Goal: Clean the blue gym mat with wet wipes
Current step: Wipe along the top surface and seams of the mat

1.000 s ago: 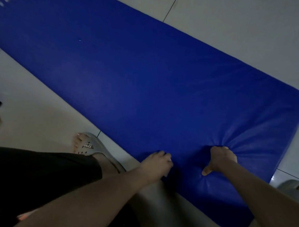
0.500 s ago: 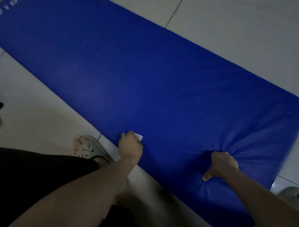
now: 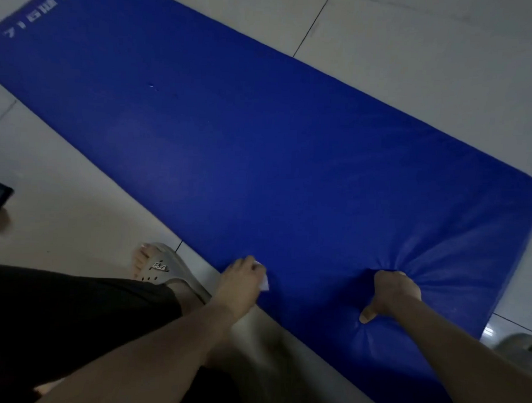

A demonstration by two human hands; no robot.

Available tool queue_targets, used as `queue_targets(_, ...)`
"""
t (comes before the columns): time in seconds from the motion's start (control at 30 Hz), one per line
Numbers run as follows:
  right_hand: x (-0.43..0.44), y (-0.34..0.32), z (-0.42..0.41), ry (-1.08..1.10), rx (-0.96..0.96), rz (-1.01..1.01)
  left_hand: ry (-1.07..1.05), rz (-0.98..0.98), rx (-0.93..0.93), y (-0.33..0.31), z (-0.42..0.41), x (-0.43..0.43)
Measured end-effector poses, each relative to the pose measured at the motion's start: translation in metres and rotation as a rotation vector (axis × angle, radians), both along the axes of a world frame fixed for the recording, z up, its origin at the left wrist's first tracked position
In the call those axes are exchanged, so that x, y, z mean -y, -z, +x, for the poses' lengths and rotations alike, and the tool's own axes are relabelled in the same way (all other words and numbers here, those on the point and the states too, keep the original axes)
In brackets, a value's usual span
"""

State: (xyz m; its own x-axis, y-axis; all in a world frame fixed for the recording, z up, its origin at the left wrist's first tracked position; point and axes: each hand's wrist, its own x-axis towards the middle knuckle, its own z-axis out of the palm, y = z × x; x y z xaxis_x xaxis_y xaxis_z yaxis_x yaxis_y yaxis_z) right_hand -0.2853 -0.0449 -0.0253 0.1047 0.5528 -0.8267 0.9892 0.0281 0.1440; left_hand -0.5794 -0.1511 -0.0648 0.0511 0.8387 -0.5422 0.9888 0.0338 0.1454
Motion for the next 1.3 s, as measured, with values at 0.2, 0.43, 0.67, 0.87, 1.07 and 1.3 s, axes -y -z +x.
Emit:
queue_targets(0.2, 0.003, -0.003, 0.005, -0.006, -0.008, -0.004, -0.888, 0.181, 0.123, -0.006, -0.001, -0.014)
queue_targets(0.43, 0.021, -0.01, -0.006, 0.09, -0.059, 0.047, -1.188, 0.253, 0.211, -0.005, -0.01, -0.017)
queue_targets(0.67, 0.038, -0.024, -0.048, 0.093, -0.208, 0.007, -1.664, 0.072, 0.362, -0.008, -0.005, -0.023)
queue_targets(0.87, 0.052, -0.046, -0.085, -0.08, -0.309, 0.098, -1.827, 0.027, 0.812, -0.028, -0.02, -0.026)
queue_targets(1.07, 0.079, -0.079, -0.108, -0.313, -0.273, 0.202, -1.732, 0.116, 1.092, -0.093, 0.003, -0.073)
queue_targets(1.3, 0.042, -0.148, -0.063, -0.34, -0.165, 0.645, -1.756, 0.046, 1.233, -0.183, 0.03, -0.116)
